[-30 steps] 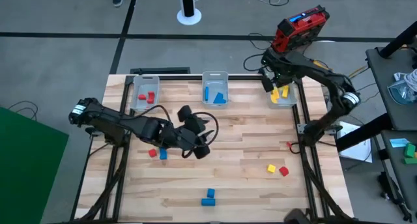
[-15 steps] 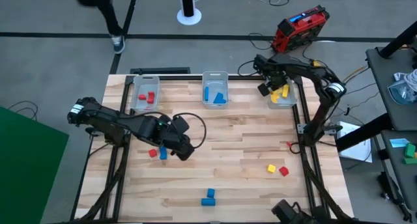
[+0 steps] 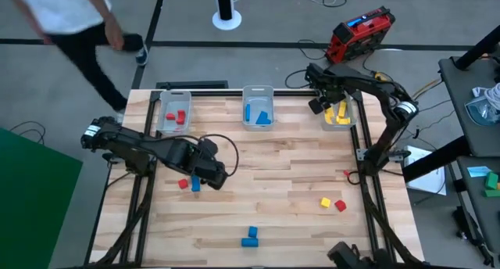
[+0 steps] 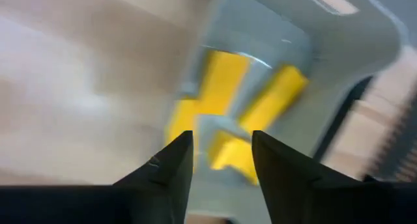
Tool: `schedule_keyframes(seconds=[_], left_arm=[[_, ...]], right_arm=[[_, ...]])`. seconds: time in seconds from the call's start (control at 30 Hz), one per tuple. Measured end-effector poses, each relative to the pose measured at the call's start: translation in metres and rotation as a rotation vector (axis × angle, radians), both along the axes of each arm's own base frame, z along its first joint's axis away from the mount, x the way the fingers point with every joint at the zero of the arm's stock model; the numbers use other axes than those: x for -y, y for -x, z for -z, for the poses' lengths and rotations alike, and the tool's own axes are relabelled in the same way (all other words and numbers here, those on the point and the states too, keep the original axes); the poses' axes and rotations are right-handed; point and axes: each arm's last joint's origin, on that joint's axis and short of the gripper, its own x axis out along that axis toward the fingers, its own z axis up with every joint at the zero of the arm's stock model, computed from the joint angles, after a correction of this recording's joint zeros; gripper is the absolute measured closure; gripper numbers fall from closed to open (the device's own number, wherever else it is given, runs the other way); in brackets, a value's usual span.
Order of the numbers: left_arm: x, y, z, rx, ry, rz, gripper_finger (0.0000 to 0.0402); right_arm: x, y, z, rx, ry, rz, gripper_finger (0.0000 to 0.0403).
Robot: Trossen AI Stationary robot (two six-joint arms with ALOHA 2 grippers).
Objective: Sort blocks
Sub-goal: Put the red block into the right gray bin
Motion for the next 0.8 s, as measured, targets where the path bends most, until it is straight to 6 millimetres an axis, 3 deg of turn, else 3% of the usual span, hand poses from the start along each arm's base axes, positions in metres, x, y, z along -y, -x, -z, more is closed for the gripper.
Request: schedule_keyframes(seconds=[0.27, 0.43, 0.6, 0.8], left_arm=[[-0.043, 0.002, 0.006, -0.114, 0.013, -0.125, 0.0247], [-0.066, 0.008, 0.036, -0.152, 0.067, -0.198, 0.0247], [-0.075, 0.023, 0.079, -0.061, 0.232, -0.206, 0.0247], [-0.081, 0.059, 0.106, -0.054, 0.241, -0.48, 0.0247]], right_arm=[[-0.037, -0.01, -0.059, 0.366, 0.134, -0.027, 0.0222], [-0.072, -0.015, -0.089, 0.507, 0.206, -0.077, 0.0212], [-0.101, -0.019, -0.104, 0.589, 0.216, -0.114, 0.0208], [-0.122, -0.03, -0.106, 0.617, 0.188, -0.161, 0.0207]])
